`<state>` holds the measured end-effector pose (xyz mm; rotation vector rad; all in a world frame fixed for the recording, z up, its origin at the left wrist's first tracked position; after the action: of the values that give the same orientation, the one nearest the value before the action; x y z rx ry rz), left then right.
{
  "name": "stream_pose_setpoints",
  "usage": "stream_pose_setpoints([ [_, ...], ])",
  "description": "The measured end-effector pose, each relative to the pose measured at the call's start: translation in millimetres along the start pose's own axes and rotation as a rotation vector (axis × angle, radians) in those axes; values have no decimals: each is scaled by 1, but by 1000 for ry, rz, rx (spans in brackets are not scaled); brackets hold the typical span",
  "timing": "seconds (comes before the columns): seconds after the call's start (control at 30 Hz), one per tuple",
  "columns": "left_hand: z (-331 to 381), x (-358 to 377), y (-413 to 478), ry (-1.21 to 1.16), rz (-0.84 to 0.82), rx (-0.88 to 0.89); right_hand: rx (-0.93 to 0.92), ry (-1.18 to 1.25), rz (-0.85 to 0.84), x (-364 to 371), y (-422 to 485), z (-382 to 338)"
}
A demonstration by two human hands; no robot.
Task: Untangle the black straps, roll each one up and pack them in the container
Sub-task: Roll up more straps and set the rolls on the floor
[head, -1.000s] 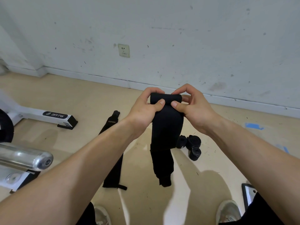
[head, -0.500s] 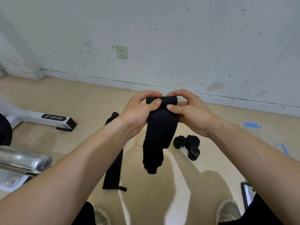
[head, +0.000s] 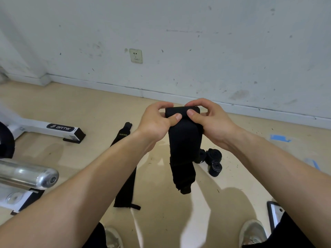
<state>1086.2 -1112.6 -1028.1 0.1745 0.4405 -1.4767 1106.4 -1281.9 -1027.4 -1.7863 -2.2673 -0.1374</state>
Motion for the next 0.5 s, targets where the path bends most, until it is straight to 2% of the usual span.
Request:
stream_pose_setpoints([
  [0.17,-4,-1,1,-136,-179,-66,-2,-17,23,-1,0,6],
  [0.4,0,9,-5,-298,-171,-86,-6,16,13,-3,0,3],
  [0.5,2,9,-6,-283,-139,-79,-3,41,6,-3,-1,3],
])
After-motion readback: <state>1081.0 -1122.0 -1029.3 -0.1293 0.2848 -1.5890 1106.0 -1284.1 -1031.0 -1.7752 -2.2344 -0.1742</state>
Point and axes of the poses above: each hand's wrist, its own y-axis towards the middle knuckle, its own x-axis out of the palm, z = x × y, the point moved 2 cm from there along y, towards the middle knuckle, and after that the axes turned 15 degrees about y, right-handed, at the moved point
